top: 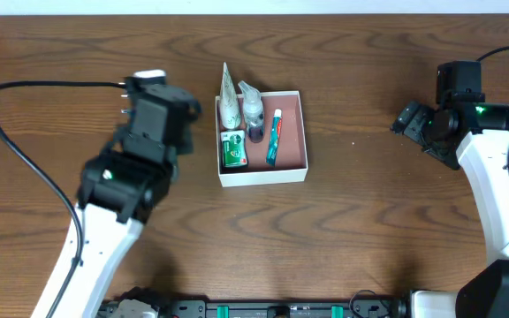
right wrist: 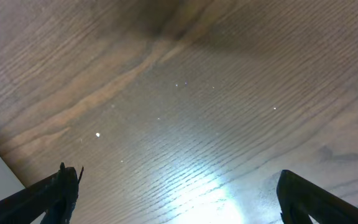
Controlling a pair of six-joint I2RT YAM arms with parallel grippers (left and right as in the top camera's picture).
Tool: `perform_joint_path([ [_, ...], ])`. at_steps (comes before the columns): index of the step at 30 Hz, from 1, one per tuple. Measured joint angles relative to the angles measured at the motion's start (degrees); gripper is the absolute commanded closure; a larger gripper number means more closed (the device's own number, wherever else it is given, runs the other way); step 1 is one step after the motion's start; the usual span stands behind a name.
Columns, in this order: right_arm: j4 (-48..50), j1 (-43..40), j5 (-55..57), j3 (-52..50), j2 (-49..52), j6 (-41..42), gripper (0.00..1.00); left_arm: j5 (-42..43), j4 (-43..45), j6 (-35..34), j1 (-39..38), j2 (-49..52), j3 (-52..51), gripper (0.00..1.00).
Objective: Pack container
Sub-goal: 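Move the left gripper to the green toothbrush and grasp its handle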
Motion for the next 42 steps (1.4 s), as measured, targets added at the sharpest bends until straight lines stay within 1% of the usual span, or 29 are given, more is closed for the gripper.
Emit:
perform_joint_path([
  [5, 0.0, 0.0, 0.0, 0.0, 0.0, 0.0, 0.01, 4.1, 0.2, -0.7, 8.3, 7.2, 0.0, 0.74],
  [10, 0.0, 0.0, 0.0, 0.0, 0.0, 0.0, 0.01, 10.4, 1.7, 0.3, 14.4, 17.7, 0.0, 0.74],
  [13, 0.0, 0.0, 0.0, 0.0, 0.0, 0.0, 0.01, 13.2, 2.2, 1.3, 16.3, 22.9, -0.1, 0.74],
  [18, 0.0, 0.0, 0.0, 0.0, 0.0, 0.0, 0.01, 15.3, 3.0, 2.2, 16.9, 28.7, -0.2, 0.74],
  [26, 0.0, 0.0, 0.0, 0.0, 0.0, 0.0, 0.01, 16.3, 3.5, 2.4, 16.9, 32.6, -0.2, 0.73],
  [36, 0.0, 0.0, 0.0, 0.0, 0.0, 0.0, 0.01, 16.8, 3.6, 2.4, 19.5, 32.8, -0.3, 0.73],
  [42, 0.0, 0.0, 0.0, 0.0, 0.0, 0.0, 0.01, 17.2, 6.7, 2.4, 19.7, 32.8, -2.6, 0.74],
])
